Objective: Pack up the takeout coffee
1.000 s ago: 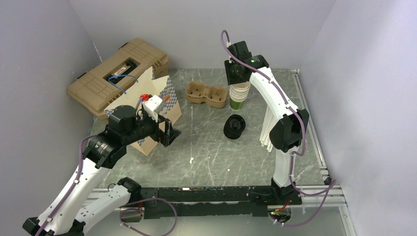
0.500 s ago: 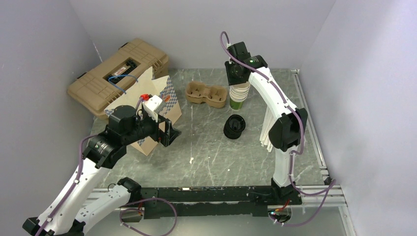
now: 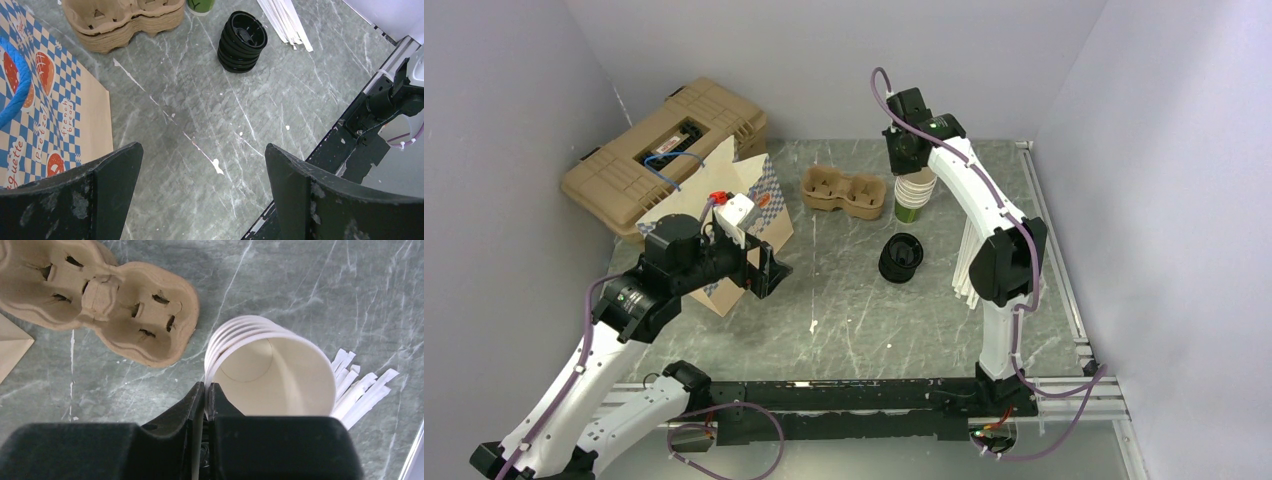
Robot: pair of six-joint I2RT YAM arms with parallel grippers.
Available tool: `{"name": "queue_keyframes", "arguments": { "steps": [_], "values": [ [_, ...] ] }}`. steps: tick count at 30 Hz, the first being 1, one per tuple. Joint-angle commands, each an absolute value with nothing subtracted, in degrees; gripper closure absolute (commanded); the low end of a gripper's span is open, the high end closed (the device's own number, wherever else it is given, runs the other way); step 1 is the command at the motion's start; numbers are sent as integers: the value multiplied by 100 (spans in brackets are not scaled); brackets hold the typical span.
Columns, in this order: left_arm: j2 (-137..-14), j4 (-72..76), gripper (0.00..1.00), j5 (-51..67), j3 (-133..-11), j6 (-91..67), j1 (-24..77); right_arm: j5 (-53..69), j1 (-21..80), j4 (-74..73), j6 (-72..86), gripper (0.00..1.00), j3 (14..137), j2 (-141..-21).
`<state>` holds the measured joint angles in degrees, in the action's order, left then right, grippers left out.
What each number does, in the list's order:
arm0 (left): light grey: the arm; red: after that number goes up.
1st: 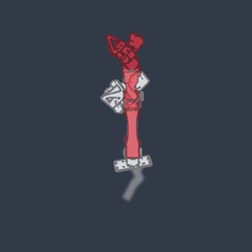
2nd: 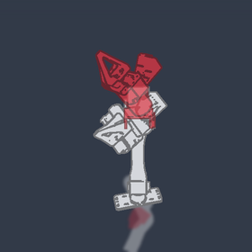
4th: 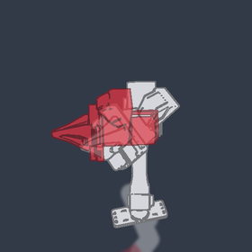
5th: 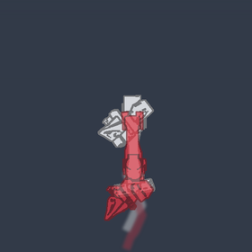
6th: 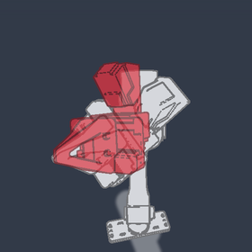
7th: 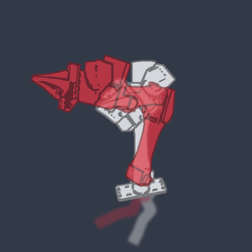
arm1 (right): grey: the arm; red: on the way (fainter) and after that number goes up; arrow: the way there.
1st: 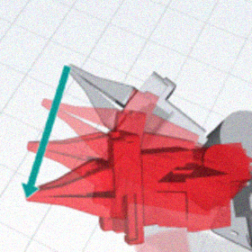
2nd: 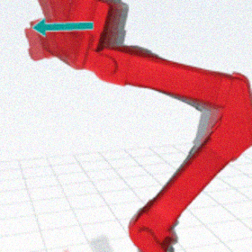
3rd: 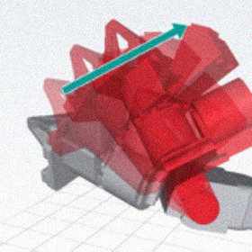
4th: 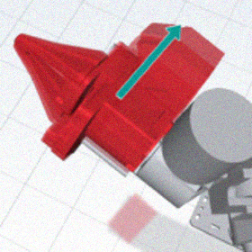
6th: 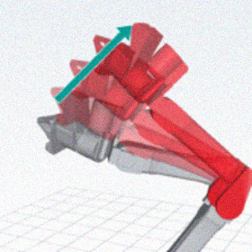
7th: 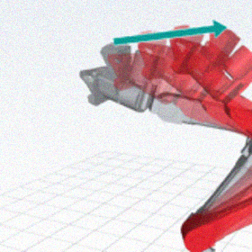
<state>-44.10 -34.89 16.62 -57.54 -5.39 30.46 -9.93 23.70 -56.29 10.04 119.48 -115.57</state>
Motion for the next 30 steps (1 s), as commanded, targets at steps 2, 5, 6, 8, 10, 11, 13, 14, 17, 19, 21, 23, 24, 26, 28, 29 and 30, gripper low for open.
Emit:
{"name": "queue_keyframes", "arguments": {
  "steps": [2, 5, 6, 8, 10, 11, 13, 14, 17, 19, 21, 23, 24, 26, 28, 29, 30],
  "values": [
    [-4446, -3287, 1, 1709, -5766, -598, 3056, -1081, 2338, -5495, 1006, 99, 11971, -11496],
    [-4453, -3287, 1, 1704, -5765, -595, 3054, -1130, 2338, -5464, 1001, 100, 11962, -11402],
    [-4456, -3287, 1, 1704, -5763, -591, 3058, -1160, 2338, -5463, 986, 100, 11969, -11376],
    [-4469, -3288, 1, 1704, -5766, -591, 3059, -1219, 2338, -5479, 970, 100, 12015, -11303],
    [-4481, -3295, 1, 1705, -5765, -590, 3054, -1315, 2346, -5513, 954, 100, 12071, -11250],
    [-4482, -3296, 1, 1705, -5772, -589, 3058, -1363, 2353, -5532, 953, 100, 12108, -11223],
    [-4490, -3295, 1, 1705, -5771, -589, 3053, -1455, 2355, -5577, 941, 100, 12197, -11179],
    [-4487, -3296, 1, 1714, -5767, -589, 3058, -1504, 2363, -5600, 928, 100, 12239, -11153],
    [-4504, -3296, 1, 1716, -5774, -589, 3057, -1631, 2388, -5623, 898, 100, 12343, -11066],
    [-4500, -3287, 1, 1716, -5765, -593, 3054, -1719, 2410, -5656, 892, 100, 12442, -11026],
    [-4504, -3288, 1, 1719, -5764, -589, 3058, -1775, 2432, -5660, 875, 100, 12513, -10985],
    [-4508, -3288, 1, 1726, -5763, -587, 3059, -1801, 2443, -5692, 850, 100, 12580, -10969],
    [-4509, -3295, 1, 1724, -5770, -589, 3059, -1829, 2443, -5728, 840, 100, 12635, -10981],
    [-4512, -3298, 1, 1718, -5770, -589, 3059, -1930, 2467, -5781, 829, 100, 12717, -10987],
    [-4509, -3296, 1, 1718, -5762, -589, 3059, -2041, 2507, -5748, 792, 100, 12726, -10931],
    [-4515, -3296, 1, 1715, -5766, -589, 3059, -2067, 2527, -5733, 783, 100, 12733, -10899],
    [-4517, -3294, 1, 1717, -5766, -589, 3059, -2078, 2549, -5723, 780, 100, 12754, -10864]
  ]
}}
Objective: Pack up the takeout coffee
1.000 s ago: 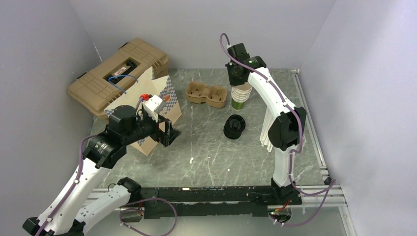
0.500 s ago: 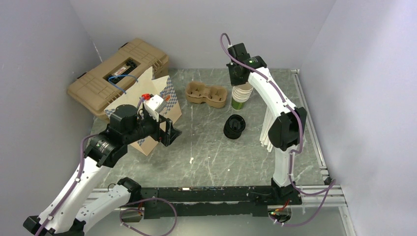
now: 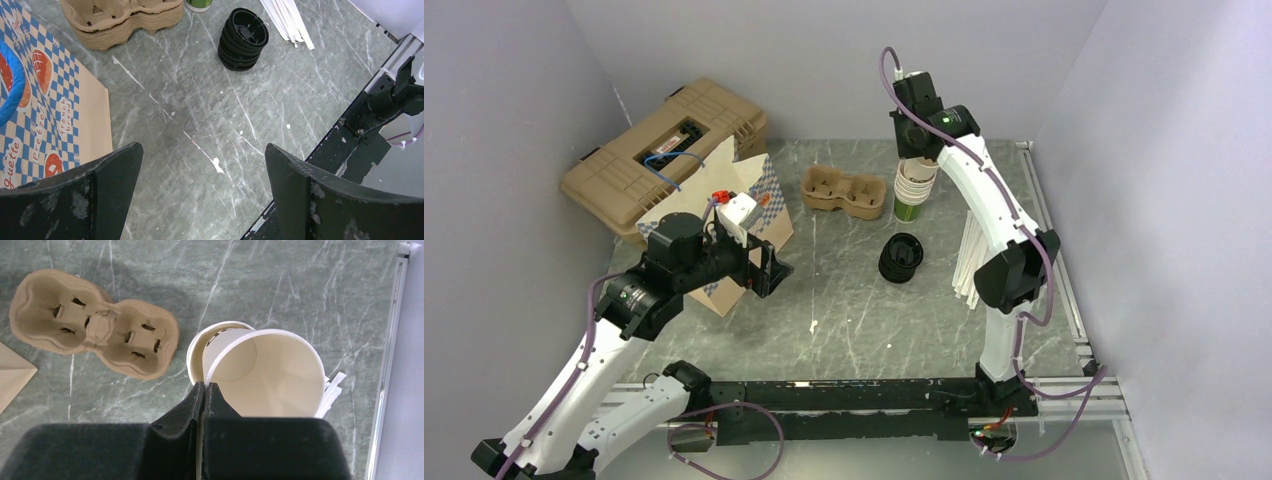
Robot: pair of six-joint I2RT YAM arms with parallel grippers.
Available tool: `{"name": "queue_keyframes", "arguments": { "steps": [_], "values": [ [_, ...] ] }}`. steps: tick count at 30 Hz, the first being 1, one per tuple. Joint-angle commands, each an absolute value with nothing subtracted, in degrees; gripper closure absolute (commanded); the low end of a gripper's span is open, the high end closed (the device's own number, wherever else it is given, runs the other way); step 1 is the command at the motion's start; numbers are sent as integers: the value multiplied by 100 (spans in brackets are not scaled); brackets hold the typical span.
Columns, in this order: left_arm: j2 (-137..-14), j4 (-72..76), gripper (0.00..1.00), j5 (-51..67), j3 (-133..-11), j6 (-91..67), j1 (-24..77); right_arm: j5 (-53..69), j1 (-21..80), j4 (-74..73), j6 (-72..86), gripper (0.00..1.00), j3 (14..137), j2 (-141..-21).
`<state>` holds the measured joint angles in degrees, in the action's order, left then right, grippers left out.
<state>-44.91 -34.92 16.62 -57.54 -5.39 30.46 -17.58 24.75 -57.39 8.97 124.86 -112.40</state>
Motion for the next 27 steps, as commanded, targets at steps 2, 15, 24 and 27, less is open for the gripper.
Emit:
{"name": "queue_keyframes", "arguments": {
  "steps": [2, 15, 24, 27],
  "values": [
    [-4518, -3294, 1, 1701, -5766, -582, 3058, -2146, 2614, -5722, 777, 100, 12810, -10795],
    [-4495, -3315, 1, 1460, -5746, -578, 3059, -2598, 3422, -5759, 571, 100, 12565, -9874],
    [-4229, -3374, 1, 612, -5747, -562, 3059, -2105, 4228, -5675, 607, 100, 11280, -8678],
    [-4188, -3402, 1, 70, -5731, -583, 3050, -2019, 4681, -5868, 653, 100, 11027, -8525]
  ]
}}
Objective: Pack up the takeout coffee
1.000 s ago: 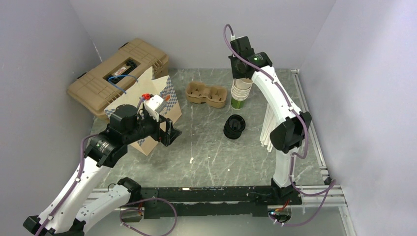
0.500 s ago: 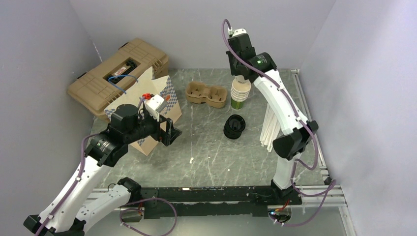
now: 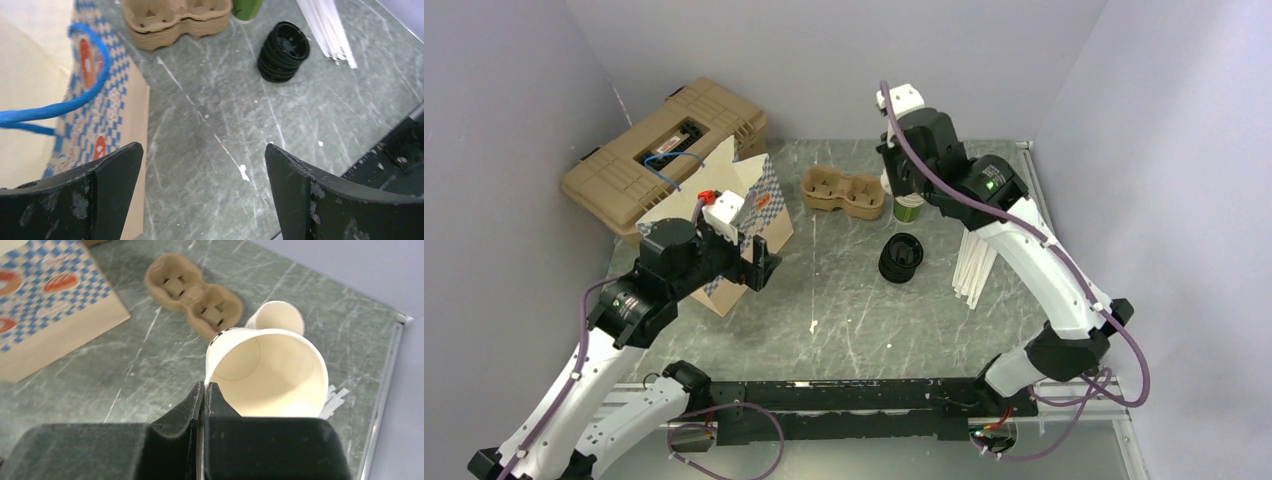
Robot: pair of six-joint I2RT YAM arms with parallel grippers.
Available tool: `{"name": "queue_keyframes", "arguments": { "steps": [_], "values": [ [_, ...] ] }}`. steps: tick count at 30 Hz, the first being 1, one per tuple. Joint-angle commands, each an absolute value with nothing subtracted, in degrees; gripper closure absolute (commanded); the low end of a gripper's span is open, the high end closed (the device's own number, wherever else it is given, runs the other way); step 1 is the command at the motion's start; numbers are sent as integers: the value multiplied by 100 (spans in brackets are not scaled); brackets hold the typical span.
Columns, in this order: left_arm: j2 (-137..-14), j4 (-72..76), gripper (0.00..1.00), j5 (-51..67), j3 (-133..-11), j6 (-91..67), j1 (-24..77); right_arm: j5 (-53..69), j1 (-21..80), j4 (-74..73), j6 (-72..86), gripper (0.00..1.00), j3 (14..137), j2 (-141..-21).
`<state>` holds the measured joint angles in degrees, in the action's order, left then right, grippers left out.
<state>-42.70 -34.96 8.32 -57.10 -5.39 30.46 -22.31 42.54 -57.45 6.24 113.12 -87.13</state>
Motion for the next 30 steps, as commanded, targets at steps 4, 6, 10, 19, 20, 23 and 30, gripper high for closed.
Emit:
{"name": "queue_keyframes", "arguments": {
  "steps": [4, 6, 10, 19, 20, 23, 30],
  "values": [
    [-4288, -3548, 1, -625, -5805, -674, 3013, -1809, 5189, -5705, 841, 100, 10353, -8163],
    [-4247, -3508, 1, -641, -5768, -685, 2973, -1637, 5420, -5549, 905, 100, 9956, -8005],
    [-4139, -3438, 1, -599, -5732, -668, 2964, -1486, 5813, -5374, 1092, 100, 9413, -7915],
    [-3842, -3409, 1, -704, -5713, -667, 2935, -1451, 6480, -4754, 1491, 100, 8278, -8152],
    [-3805, -3418, 1, -749, -5709, -673, 2933, -1415, 6516, -4661, 1520, 100, 8181, -8195],
    [-3688, -3441, 2, -1035, -5720, -699, 2927, -1388, 6688, -4459, 1654, 100, 8033, -8392],
    [-3345, -3416, 1, -1448, -5668, -761, 2900, -1435, 7020, -4005, 1868, 100, 7856, -8999]
  ]
}}
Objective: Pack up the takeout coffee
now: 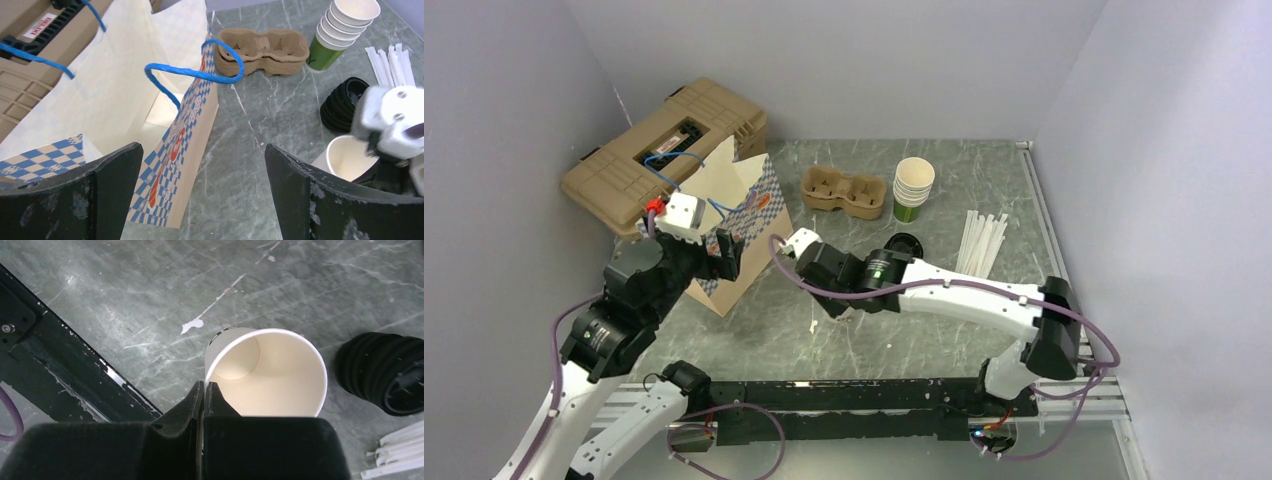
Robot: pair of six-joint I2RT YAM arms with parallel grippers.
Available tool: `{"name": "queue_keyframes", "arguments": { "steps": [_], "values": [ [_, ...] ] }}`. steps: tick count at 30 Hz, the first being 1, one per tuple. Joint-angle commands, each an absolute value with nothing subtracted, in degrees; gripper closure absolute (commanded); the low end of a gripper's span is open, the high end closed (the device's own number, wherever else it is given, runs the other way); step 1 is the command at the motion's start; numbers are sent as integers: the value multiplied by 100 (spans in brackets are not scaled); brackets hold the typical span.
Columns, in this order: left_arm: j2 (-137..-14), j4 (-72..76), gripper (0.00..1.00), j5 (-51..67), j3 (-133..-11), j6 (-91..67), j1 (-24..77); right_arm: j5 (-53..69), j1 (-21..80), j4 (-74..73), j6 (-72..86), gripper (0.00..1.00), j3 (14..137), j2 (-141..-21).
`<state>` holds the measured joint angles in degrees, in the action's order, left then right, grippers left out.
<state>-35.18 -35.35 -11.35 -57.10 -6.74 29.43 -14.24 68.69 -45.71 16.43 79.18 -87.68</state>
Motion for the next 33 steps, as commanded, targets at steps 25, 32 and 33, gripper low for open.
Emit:
{"name": "queue_keyframes", "arguments": {
  "steps": [25, 32, 33],
  "values": [
    [-3333, -3410, 1, -1398, -5669, -800, 2861, -2365, 7582, -4140, 2278, 68, 7958, -9596],
    [-3367, -3413, 1, -1374, -5669, -793, 2870, -2885, 7609, -4408, 2344, 50, 8086, -9093],
    [-3366, -3411, 1, -1376, -5665, -791, 2872, -2965, 7603, -4452, 2346, 49, 8110, -8978]
  ]
}}
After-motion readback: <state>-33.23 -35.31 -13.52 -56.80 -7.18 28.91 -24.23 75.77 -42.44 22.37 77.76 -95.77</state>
